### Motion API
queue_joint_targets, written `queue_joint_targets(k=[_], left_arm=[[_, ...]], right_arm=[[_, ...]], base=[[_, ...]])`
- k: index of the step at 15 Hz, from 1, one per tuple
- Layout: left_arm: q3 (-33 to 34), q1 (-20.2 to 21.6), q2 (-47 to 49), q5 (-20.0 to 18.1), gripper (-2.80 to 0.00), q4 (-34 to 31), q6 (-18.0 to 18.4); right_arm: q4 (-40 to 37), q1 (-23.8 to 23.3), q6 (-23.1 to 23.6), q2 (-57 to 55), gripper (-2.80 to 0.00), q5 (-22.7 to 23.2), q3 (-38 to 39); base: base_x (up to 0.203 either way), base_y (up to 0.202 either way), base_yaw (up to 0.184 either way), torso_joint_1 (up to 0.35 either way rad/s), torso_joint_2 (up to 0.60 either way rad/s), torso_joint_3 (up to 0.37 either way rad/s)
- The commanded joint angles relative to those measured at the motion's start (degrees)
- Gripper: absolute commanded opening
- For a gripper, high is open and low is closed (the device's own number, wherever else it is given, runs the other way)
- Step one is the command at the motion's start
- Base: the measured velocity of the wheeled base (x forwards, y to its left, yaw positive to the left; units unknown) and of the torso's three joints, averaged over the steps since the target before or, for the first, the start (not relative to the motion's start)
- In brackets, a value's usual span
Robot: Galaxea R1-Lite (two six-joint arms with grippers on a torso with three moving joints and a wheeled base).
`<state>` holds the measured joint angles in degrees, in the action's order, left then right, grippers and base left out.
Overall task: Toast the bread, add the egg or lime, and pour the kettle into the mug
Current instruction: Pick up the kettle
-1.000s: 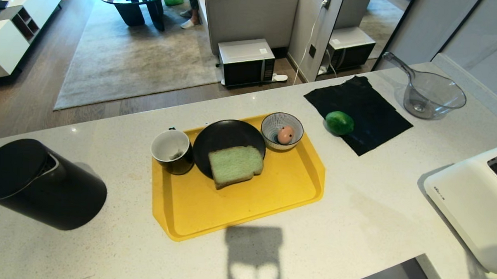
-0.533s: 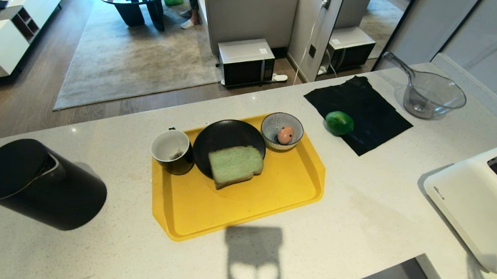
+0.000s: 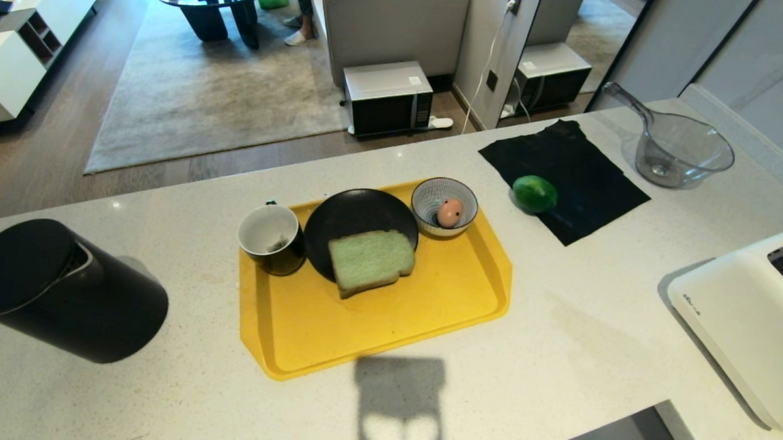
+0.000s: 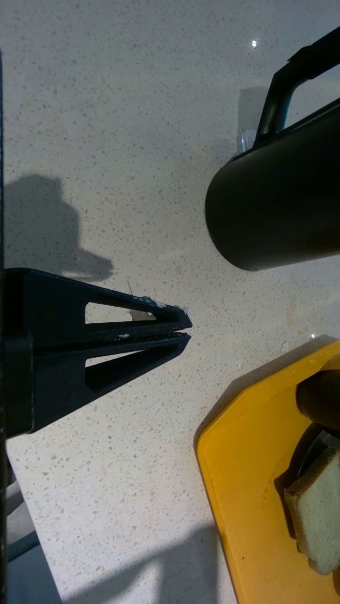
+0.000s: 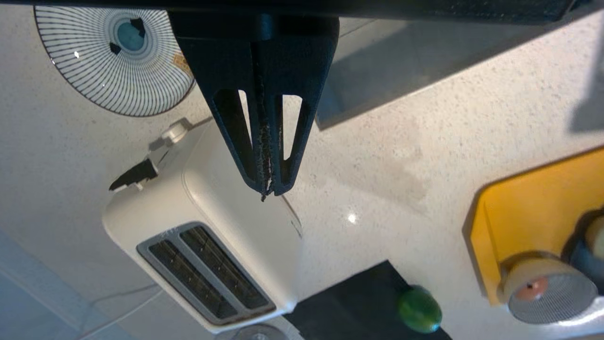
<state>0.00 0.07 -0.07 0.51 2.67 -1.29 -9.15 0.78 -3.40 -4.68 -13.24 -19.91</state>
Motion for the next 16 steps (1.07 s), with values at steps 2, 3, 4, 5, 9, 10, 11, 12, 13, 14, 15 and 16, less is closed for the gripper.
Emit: queue_joint_targets(k=[2, 3, 4, 5, 9, 10, 11, 12, 13, 14, 15, 16], left_arm=[[1.0, 0.0, -0.1, 0.0, -2.80, 0.0, 0.0], [1.0, 0.0, -0.1, 0.0, -2.80, 0.0, 0.0], [1.0, 0.0, -0.1, 0.0, -2.80, 0.0, 0.0], [1.0, 0.0, -0.1, 0.0, -2.80, 0.0, 0.0], [1.0, 0.0, -0.1, 0.0, -2.80, 0.0, 0.0], [1.0, 0.0, -0.1, 0.0, -2.80, 0.0, 0.0], [1.0, 0.0, -0.1, 0.0, -2.80, 0.0, 0.0], [1.0, 0.0, -0.1, 0.0, -2.80, 0.0, 0.0], [1.0, 0.0, -0.1, 0.0, -2.80, 0.0, 0.0], [1.0, 0.0, -0.1, 0.0, -2.80, 0.0, 0.0], [1.0, 0.0, -0.1, 0.0, -2.80, 0.0, 0.0], [1.0, 0.0, -0.1, 0.0, -2.80, 0.0, 0.0]], right_arm=[[5.5, -0.2, 1.6, 4.7, -2.80, 0.5, 6.7], [8.9, -0.2, 2.4, 4.7, -2.80, 0.9, 9.1], [12.5, -0.2, 4.4, 4.7, -2.80, 1.4, 12.4], [16.7, -0.2, 6.2, 4.7, -2.80, 1.7, 16.3], [18.7, -0.2, 8.7, 4.7, -2.80, 4.3, 20.0], [17.9, -0.2, 8.9, 4.7, -2.80, 5.5, 20.0], [17.6, -0.2, 9.1, 4.7, -2.80, 6.1, 20.0], [17.3, -0.2, 9.0, 4.7, -2.80, 7.0, 20.0], [17.0, -0.2, 8.4, 4.7, -2.80, 7.5, 20.0], [16.9, -0.2, 8.0, 4.7, -2.80, 7.6, 20.0], [16.8, -0.2, 7.8, 4.7, -2.80, 7.6, 20.0], [16.8, -0.2, 7.6, 4.7, -2.80, 7.7, 19.9]], base=[[0.000, 0.000, 0.000, 0.000, 0.00, 0.000], [0.000, 0.000, 0.000, 0.000, 0.00, 0.000], [0.000, 0.000, 0.000, 0.000, 0.00, 0.000], [0.000, 0.000, 0.000, 0.000, 0.00, 0.000], [0.000, 0.000, 0.000, 0.000, 0.00, 0.000], [0.000, 0.000, 0.000, 0.000, 0.00, 0.000], [0.000, 0.000, 0.000, 0.000, 0.00, 0.000], [0.000, 0.000, 0.000, 0.000, 0.00, 0.000], [0.000, 0.000, 0.000, 0.000, 0.00, 0.000], [0.000, 0.000, 0.000, 0.000, 0.00, 0.000], [0.000, 0.000, 0.000, 0.000, 0.00, 0.000], [0.000, 0.000, 0.000, 0.000, 0.00, 0.000]])
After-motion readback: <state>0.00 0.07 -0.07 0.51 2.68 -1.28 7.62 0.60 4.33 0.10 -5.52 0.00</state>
